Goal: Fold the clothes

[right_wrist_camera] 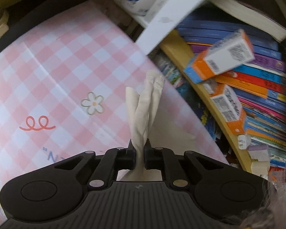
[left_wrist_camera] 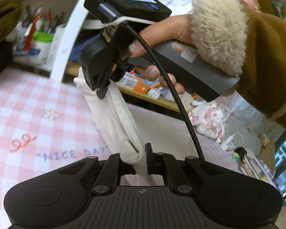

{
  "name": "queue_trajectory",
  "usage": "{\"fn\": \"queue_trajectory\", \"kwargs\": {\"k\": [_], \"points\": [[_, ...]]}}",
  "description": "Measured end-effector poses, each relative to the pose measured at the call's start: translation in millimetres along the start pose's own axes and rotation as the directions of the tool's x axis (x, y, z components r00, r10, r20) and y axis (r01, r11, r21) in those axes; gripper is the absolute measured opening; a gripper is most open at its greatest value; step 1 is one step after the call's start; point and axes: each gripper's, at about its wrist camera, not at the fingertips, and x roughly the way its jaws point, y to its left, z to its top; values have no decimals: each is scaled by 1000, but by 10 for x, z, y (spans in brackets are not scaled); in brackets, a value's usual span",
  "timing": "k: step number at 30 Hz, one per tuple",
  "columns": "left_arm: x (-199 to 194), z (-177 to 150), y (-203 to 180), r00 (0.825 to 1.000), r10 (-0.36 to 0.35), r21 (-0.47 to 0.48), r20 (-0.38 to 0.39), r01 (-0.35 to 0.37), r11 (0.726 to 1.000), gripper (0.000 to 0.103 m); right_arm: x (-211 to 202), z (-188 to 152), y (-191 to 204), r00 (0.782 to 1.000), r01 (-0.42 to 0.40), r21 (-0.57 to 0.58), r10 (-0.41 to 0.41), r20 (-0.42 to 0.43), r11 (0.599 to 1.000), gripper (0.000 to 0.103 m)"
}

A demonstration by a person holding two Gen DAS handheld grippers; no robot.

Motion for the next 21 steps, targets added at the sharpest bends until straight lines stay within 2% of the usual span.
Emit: {"fn": "queue_trajectory", "kwargs": {"k": [5,12,17,21], "points": [[62,71,-249,1000,-26,90,-12,27,996,5,-124,-217,-431,1000,-3,77,2,18,997,7],[269,103,-716,999,-45,244,-16,48,969,5,-198,-737,-971,998,-21,176,11,61,984,7],[494,75,-1037,999,-37,328,-27,43,944,5,-193,-1104,-1359,995,-44,227,23,96,973,7],[690,-10,-1337,999,-13,359,-43,28,933,5,-155,-1379,-1614,989,-76,247,42,141,966,7]]}}
